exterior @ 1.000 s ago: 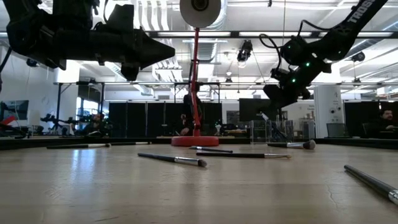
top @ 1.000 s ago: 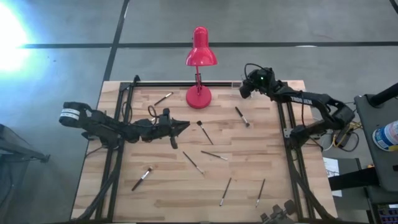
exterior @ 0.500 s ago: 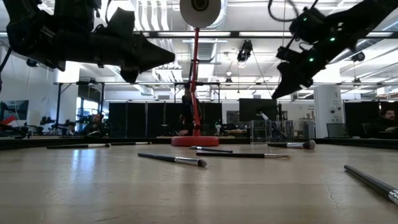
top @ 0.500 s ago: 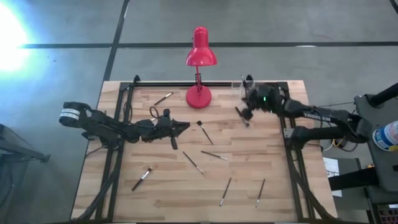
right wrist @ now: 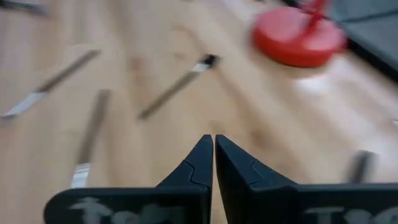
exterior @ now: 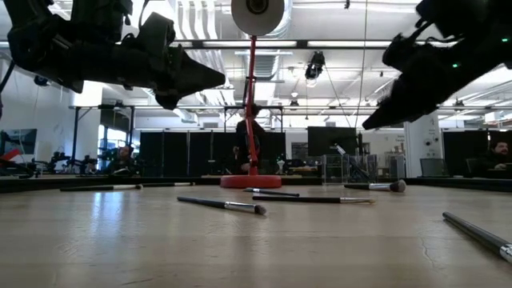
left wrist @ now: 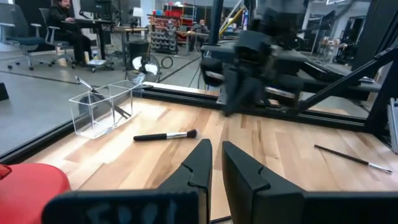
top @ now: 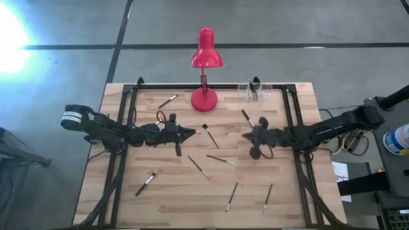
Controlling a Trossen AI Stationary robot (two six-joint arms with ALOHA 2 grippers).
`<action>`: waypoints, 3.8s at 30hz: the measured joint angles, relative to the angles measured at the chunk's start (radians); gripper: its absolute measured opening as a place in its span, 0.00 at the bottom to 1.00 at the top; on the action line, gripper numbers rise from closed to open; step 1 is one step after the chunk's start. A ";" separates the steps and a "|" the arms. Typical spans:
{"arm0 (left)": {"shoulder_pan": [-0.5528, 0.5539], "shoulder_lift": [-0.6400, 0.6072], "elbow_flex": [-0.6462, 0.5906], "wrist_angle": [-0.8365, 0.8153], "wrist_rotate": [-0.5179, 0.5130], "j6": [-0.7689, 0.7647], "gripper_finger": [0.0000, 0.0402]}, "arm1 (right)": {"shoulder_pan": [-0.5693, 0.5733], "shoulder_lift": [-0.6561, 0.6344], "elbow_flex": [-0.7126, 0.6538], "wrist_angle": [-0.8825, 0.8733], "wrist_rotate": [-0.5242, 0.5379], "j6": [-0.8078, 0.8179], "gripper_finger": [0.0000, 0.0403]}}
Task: Sort items
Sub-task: Put the white eyeshadow brush into the transparent organizer
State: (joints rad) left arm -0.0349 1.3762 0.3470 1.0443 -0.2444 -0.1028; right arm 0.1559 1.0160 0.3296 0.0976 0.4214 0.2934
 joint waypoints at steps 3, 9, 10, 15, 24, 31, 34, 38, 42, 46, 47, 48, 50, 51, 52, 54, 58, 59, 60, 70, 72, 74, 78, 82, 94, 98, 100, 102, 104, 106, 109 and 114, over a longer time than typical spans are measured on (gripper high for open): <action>0.000 0.000 0.000 -0.010 0.000 0.000 0.07 | 0.087 0.056 -0.019 0.094 0.000 0.040 0.03; 0.000 0.000 0.000 -0.024 0.000 -0.004 0.07 | 0.185 0.202 -0.003 0.184 0.000 0.081 0.03; 0.000 0.000 0.000 -0.026 0.001 -0.004 0.07 | 0.193 0.226 0.005 0.184 0.000 0.088 0.03; -0.001 0.000 0.000 -0.034 0.000 -0.005 0.07 | 0.227 0.369 0.074 0.182 -0.004 0.092 0.06; -0.001 0.000 0.000 -0.041 0.000 -0.007 0.07 | 0.240 0.580 0.227 0.068 -0.015 0.108 0.26; 0.000 0.000 0.000 -0.047 0.001 -0.011 0.07 | 0.239 0.655 0.292 0.023 -0.063 0.108 0.28; 0.000 0.000 0.000 -0.049 0.000 -0.012 0.07 | 0.239 0.668 0.303 0.013 -0.062 0.107 0.23; 0.000 0.000 0.000 -0.051 0.000 -0.032 0.07 | 0.239 0.665 0.302 0.009 -0.062 0.107 0.14; 0.000 0.000 0.001 -0.081 0.028 -0.042 0.07 | 0.238 0.653 0.300 -0.018 -0.052 0.096 0.04; -0.005 0.000 0.041 -0.208 0.088 -0.065 0.07 | 0.225 0.646 0.308 -0.049 -0.052 0.078 0.02; -0.009 0.002 0.056 -0.250 0.092 -0.069 0.07 | 0.220 0.644 0.316 -0.065 -0.052 0.068 0.02; -0.016 0.011 0.073 -0.284 0.094 -0.075 0.07 | 0.215 0.643 0.327 -0.082 -0.051 0.056 0.02; -0.031 0.028 0.109 -0.329 0.107 -0.076 0.06 | 0.208 0.640 0.358 -0.118 -0.032 0.032 0.02; -0.039 0.040 0.128 -0.344 0.126 -0.075 0.05 | 0.205 0.639 0.377 -0.138 -0.020 0.020 0.02; -0.049 0.051 0.148 -0.353 0.137 -0.076 0.05 | 0.202 0.639 0.395 -0.162 -0.012 0.010 0.02; -0.072 0.078 0.188 -0.380 0.142 -0.093 0.04 | 0.200 0.639 0.431 -0.210 0.008 -0.015 0.02; -0.114 0.146 0.282 -0.507 0.125 -0.122 0.07 | 0.201 0.636 0.496 -0.257 0.050 -0.066 0.02; -0.124 0.168 0.310 -0.542 0.110 -0.131 0.09 | 0.201 0.636 0.512 -0.266 0.052 -0.080 0.02; -0.134 0.189 0.337 -0.576 0.096 -0.134 0.10 | 0.201 0.636 0.527 -0.278 0.053 -0.091 0.02; -0.167 0.327 0.542 -0.802 0.060 -0.151 0.26 | 0.201 0.635 0.618 -0.308 0.053 -0.187 0.02; -0.167 0.339 0.561 -0.834 0.060 -0.138 0.27 | 0.201 0.635 0.628 -0.317 0.053 -0.193 0.02; -0.167 0.345 0.574 -0.862 0.065 -0.132 0.27 | 0.201 0.635 0.639 -0.328 0.053 -0.196 0.02; -0.167 0.344 0.572 -0.891 0.057 -0.136 0.27 | 0.201 0.635 0.649 -0.329 0.053 -0.202 0.02; -0.167 0.342 0.568 -0.892 0.019 -0.139 0.27 | 0.201 0.635 0.654 -0.330 0.053 -0.207 0.02; -0.167 0.341 0.528 -0.863 0.013 -0.130 0.02 | 0.203 0.635 0.658 -0.329 0.079 -0.173 0.02; -0.146 0.341 0.461 -0.755 0.000 -0.129 0.01 | 0.214 0.626 0.658 -0.398 0.159 -0.161 0.04; -0.129 0.341 0.417 -0.656 0.002 -0.129 0.01 | 0.214 0.613 0.656 -0.443 0.167 -0.134 0.06; -0.108 0.340 0.365 -0.528 0.002 -0.125 0.01 | 0.216 0.588 0.648 -0.477 0.207 -0.112 0.08; -0.089 0.340 0.311 -0.393 0.008 -0.115 0.01 | 0.219 0.556 0.620 -0.491 0.262 -0.094 0.09; -0.075 0.340 0.260 -0.235 0.017 -0.106 0.01 | 0.220 0.510 0.569 -0.475 0.288 -0.072 0.08; -0.064 0.340 0.192 -0.003 0.022 -0.078 0.01 | 0.216 0.435 0.445 -0.299 0.301 -0.083 0.05; -0.062 0.340 0.155 0.202 0.038 -0.039 0.01 | 0.172 0.352 0.191 0.275 0.198 -0.183 0.02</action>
State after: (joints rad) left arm -0.0973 1.7164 0.5023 1.2465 -0.2063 -0.1419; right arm 0.3275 1.3685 0.5211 0.3730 0.6194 0.1103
